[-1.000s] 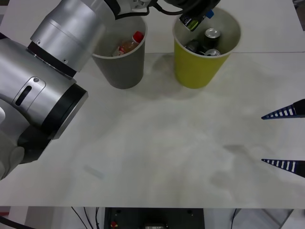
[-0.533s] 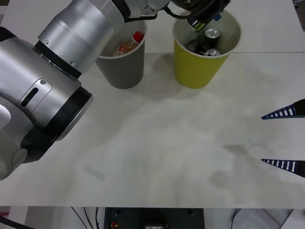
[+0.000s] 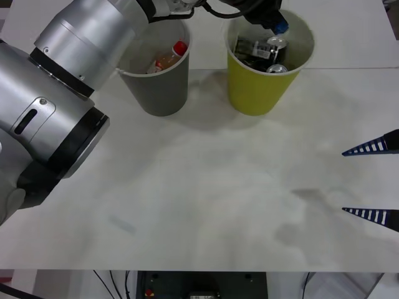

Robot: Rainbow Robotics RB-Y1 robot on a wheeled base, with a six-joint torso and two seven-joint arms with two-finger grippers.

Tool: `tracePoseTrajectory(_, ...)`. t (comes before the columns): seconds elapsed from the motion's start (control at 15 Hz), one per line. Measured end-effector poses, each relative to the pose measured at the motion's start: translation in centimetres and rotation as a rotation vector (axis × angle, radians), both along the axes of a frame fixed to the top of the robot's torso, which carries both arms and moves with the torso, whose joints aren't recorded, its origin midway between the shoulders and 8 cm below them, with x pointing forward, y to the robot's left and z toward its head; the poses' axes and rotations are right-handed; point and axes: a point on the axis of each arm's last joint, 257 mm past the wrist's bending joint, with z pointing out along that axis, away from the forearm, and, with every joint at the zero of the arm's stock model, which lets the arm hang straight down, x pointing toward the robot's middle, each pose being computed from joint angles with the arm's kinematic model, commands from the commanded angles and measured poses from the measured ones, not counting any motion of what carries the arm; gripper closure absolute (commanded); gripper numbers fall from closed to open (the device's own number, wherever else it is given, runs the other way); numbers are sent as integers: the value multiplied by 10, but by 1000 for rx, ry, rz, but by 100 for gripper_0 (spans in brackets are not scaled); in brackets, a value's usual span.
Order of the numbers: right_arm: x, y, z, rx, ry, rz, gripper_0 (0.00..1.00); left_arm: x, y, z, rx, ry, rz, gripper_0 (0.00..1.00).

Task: Put the can into the green bin and the plastic bottle into the gray bin

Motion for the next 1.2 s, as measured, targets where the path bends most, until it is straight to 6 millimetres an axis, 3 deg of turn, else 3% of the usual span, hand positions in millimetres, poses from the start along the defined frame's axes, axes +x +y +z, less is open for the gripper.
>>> tracePoseTrajectory(0.2, 0, 0, 0, 0, 0, 0, 0, -4, 48, 8, -9, 16, -16, 0)
tracePoseTrajectory(0.67, 0, 0, 0, 0, 0, 0, 0, -56, 157, 6, -42, -1, -152, 0)
tracePoseTrajectory(0.93, 0, 0, 0, 0, 0, 0, 0, -89, 224, -10, -43, -28, -252, 0)
tracePoseTrajectory(1.2, 0, 0, 0, 0, 0, 0, 0, -121, 276, -36, 6, -76, -300, 0)
